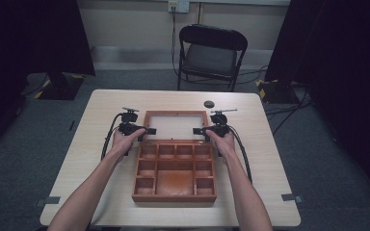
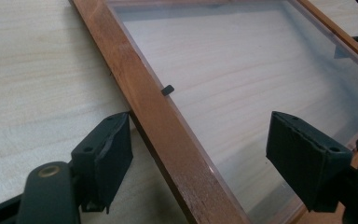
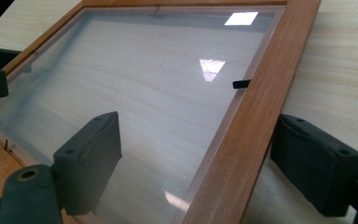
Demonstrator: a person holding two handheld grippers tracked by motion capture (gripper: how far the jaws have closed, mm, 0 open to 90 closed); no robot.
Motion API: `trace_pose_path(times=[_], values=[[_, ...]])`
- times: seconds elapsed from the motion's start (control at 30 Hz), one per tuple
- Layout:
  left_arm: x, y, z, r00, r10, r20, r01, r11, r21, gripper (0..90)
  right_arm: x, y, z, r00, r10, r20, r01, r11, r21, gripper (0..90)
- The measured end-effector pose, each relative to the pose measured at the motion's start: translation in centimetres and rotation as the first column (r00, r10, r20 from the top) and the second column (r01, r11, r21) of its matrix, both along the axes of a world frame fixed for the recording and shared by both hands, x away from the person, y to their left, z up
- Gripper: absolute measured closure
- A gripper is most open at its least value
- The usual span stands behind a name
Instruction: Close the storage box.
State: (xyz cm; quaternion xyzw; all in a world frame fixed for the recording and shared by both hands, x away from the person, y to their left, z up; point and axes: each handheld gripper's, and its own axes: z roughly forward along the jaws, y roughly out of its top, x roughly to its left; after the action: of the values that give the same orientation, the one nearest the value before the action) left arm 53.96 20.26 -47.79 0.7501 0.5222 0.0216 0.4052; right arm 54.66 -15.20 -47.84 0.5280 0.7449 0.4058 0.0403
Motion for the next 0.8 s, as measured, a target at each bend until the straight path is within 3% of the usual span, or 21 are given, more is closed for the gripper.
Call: trace_pose_path(times=[0.17, 0.27, 0.37, 0.43, 0.8], values=[[0.1, 0.1, 0.0, 0.9999, -0.002, -0.011, 0.002, 1.0000, -0.009, 21.8, -0.2, -0.1, 0.0, 0.9999, -0.007, 0.008, 0.007, 1.000, 0.006, 17.8], [-0.3, -0.1, 0.4, 0.9995, -0.004, 0.032, 0.003, 0.9998, 0.019, 22.9, -0.3, -0.1, 0.2, 0.9995, -0.008, 0.031, 0.008, 1.000, 0.000, 19.4], [-0.3, 0.4, 0.5, 0.9997, -0.019, 0.018, 0.019, 0.9995, -0.027, 26.0, -0.3, -0.2, 0.6, 0.9986, -0.018, 0.050, 0.018, 1.000, -0.004, 23.8], [-0.4, 0.5, 0.6, 0.9991, -0.026, 0.033, 0.027, 0.9988, -0.041, 28.5, -0.4, -0.3, 1.0, 0.9966, -0.030, 0.077, 0.030, 1.000, -0.002, 27.5], [-1.2, -0.1, 2.5, 0.9908, -0.032, 0.131, 0.027, 0.9987, 0.043, 34.2, -1.2, -0.8, 2.9, 0.9862, -0.033, 0.162, 0.030, 0.999, 0.023, 32.9]])
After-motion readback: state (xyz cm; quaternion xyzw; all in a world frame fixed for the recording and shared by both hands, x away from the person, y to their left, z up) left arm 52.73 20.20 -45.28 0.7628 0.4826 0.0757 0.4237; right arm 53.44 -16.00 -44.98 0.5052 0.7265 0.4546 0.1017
